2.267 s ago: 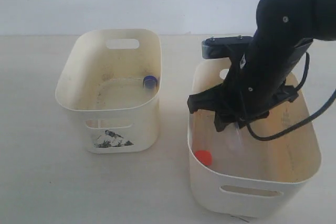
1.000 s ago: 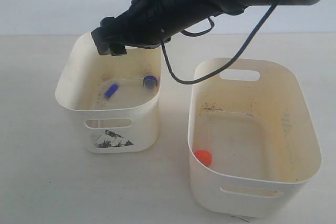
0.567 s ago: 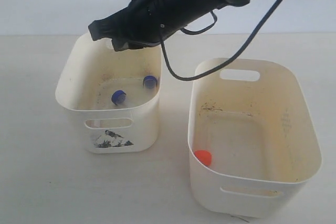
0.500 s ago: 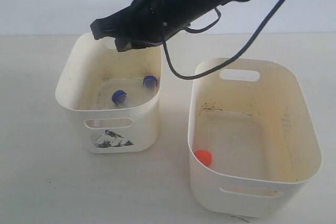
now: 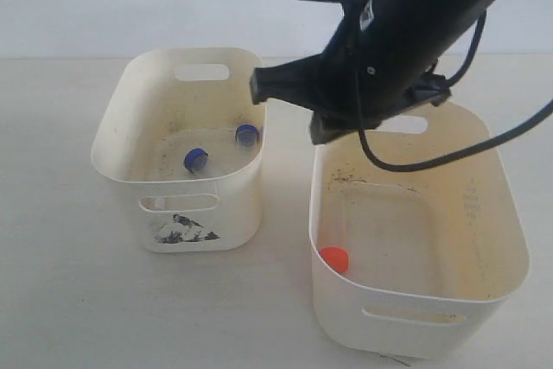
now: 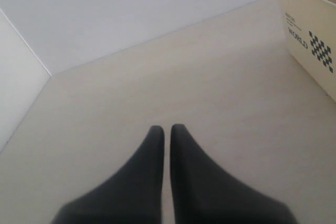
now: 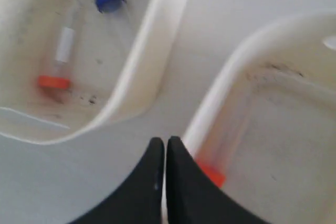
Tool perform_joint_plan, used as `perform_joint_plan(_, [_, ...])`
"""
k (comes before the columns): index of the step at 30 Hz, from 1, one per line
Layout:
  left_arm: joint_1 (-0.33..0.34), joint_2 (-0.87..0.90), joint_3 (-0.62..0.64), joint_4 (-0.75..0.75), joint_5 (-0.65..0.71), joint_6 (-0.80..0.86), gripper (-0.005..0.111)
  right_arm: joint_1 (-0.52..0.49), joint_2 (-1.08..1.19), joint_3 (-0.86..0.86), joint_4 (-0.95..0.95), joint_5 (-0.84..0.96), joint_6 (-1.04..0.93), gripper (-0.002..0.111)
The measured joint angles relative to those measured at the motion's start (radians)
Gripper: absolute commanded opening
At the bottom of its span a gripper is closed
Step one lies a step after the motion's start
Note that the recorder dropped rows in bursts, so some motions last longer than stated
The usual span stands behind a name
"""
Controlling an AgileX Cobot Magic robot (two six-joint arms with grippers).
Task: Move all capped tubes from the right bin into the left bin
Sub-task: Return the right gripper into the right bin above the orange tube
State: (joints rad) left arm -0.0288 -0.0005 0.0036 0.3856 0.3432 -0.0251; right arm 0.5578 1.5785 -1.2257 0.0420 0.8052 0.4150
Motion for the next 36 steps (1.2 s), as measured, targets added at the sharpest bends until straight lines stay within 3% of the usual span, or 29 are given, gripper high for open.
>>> perform_joint_plan(6, [0.0,0.0,0.0,0.0,0.0,0.0,0.004,0.0,0.0,0.025,-0.26,0.125,0.292,0.001])
perform_joint_plan(11, [0.0,0.0,0.0,0.0,0.0,0.0,0.004,-0.002,0.007,0.025,-0.299,0.197,0.364,0.001])
perform_joint_plan(19, [0.0,0.0,0.0,0.0,0.0,0.0,0.004,-0.1,0.111,0.025,-0.173,0.238,0.316,0.001])
perform_joint_plan(36, [0.0,0.0,0.0,0.0,0.0,0.0,0.004,-0.101,0.113,0.025,-0.123,0.161,0.24,0.001])
